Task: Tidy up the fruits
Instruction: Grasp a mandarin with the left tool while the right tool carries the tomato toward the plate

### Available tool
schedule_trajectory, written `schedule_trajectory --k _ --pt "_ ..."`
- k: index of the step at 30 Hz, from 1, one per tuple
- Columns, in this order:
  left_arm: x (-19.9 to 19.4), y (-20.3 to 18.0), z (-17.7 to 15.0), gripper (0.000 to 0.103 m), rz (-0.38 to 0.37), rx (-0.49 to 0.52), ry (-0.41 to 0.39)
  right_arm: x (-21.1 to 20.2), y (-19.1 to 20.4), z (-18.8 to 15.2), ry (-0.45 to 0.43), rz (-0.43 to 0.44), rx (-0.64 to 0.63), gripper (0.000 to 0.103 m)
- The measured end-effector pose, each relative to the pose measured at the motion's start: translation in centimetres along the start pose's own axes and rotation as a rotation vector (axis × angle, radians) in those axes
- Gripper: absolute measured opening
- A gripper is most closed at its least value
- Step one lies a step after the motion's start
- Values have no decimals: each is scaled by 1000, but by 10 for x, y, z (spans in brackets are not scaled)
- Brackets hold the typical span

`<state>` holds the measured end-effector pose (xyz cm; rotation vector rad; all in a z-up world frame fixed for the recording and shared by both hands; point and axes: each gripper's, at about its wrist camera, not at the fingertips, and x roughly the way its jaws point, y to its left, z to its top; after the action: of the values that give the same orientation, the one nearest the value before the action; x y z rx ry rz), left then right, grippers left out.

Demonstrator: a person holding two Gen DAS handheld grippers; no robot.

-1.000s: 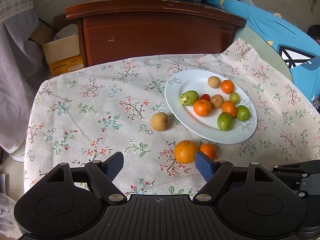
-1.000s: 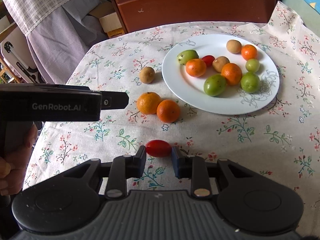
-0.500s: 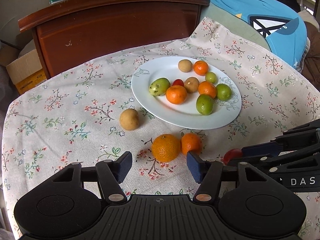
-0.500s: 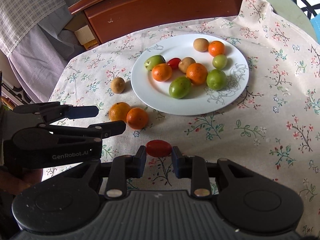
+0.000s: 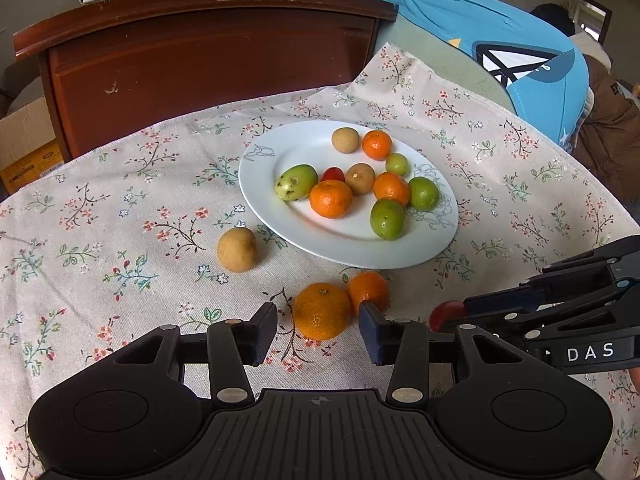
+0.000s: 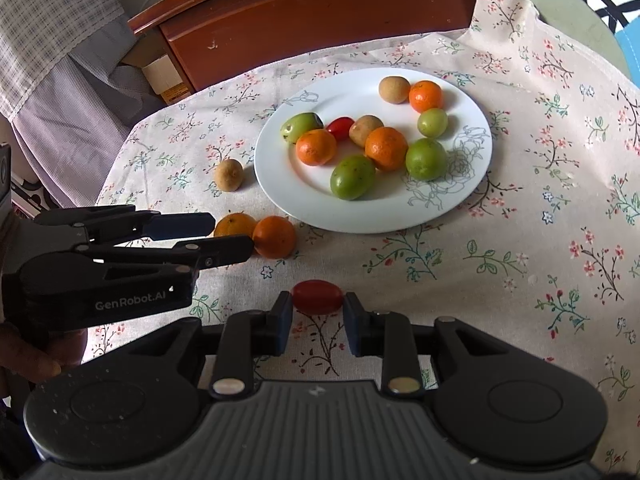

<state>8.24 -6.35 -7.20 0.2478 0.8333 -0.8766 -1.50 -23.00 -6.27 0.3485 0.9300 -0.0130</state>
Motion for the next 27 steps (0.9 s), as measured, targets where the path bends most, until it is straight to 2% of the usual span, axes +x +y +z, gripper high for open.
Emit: schedule_trajectory --k 9,14,19,23,27 --pt "4 -2 1 42 -6 90 -1 1 0 -1 3 -1 1 28" --pt "6 0 2 42 -27 72 -21 4 -1 0 14 3 12 28" --pt "6 -7 0 42 -64 110 -8 4 0 0 14 3 11 28" --pt "6 -7 -2 30 -50 116 0 5 1 1 15 5 10 28" --pt "4 -12 -5 30 -28 129 -7 5 2 2 13 6 4 28"
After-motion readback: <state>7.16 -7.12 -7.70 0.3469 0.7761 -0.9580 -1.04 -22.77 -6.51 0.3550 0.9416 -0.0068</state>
